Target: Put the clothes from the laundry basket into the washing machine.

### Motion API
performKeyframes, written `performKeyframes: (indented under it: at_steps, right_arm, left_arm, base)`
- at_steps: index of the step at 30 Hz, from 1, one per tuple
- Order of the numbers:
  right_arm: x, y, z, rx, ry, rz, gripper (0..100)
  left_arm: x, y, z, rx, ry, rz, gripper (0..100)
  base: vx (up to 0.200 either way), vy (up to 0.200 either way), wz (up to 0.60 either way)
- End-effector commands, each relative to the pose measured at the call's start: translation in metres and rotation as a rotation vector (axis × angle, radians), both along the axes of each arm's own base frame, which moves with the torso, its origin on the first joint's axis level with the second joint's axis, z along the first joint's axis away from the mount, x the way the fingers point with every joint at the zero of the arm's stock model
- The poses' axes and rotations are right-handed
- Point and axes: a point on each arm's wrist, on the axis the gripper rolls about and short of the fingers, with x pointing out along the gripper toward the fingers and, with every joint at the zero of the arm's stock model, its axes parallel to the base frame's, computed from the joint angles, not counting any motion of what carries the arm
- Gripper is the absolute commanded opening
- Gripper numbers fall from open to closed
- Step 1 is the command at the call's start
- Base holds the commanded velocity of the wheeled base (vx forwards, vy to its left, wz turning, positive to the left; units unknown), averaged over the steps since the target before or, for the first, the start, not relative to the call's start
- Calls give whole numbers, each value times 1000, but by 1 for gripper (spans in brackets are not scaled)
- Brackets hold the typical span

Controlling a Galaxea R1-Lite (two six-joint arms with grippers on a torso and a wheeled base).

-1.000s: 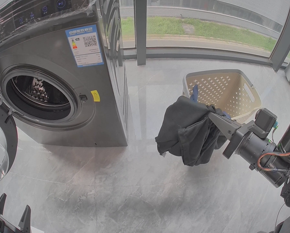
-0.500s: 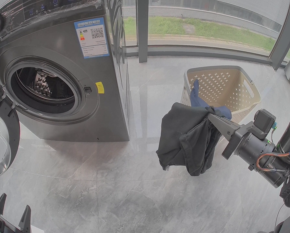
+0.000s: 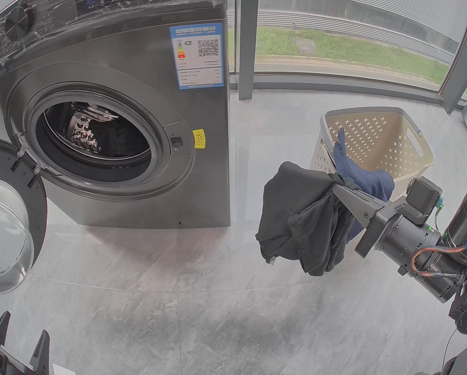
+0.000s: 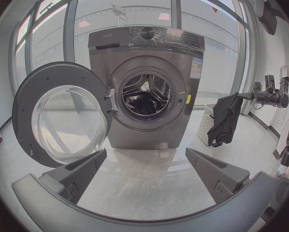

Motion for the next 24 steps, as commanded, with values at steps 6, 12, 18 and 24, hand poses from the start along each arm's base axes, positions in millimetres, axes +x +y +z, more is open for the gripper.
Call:
performKeyframes:
  at_steps: [6, 12, 18, 24]
  right_arm:
    - [0, 0, 0, -1, 1, 0, 0]
    - [0, 0, 0, -1, 1, 0, 0]
    - [0, 0, 0, -1, 1, -1, 0]
    - [0, 0, 0, 0, 2, -1, 0]
  left_arm:
    - [1, 0, -5, 0, 8, 1, 100]
    - [1, 0, -5, -1, 9, 1, 100]
    - [1, 0, -5, -1, 9, 1, 100]
    - [1, 0, -5, -1, 9, 1, 100]
  base:
    - [0, 100, 0]
    - [-200, 0, 0]
    - [-100, 0, 0]
    - [0, 0, 0]
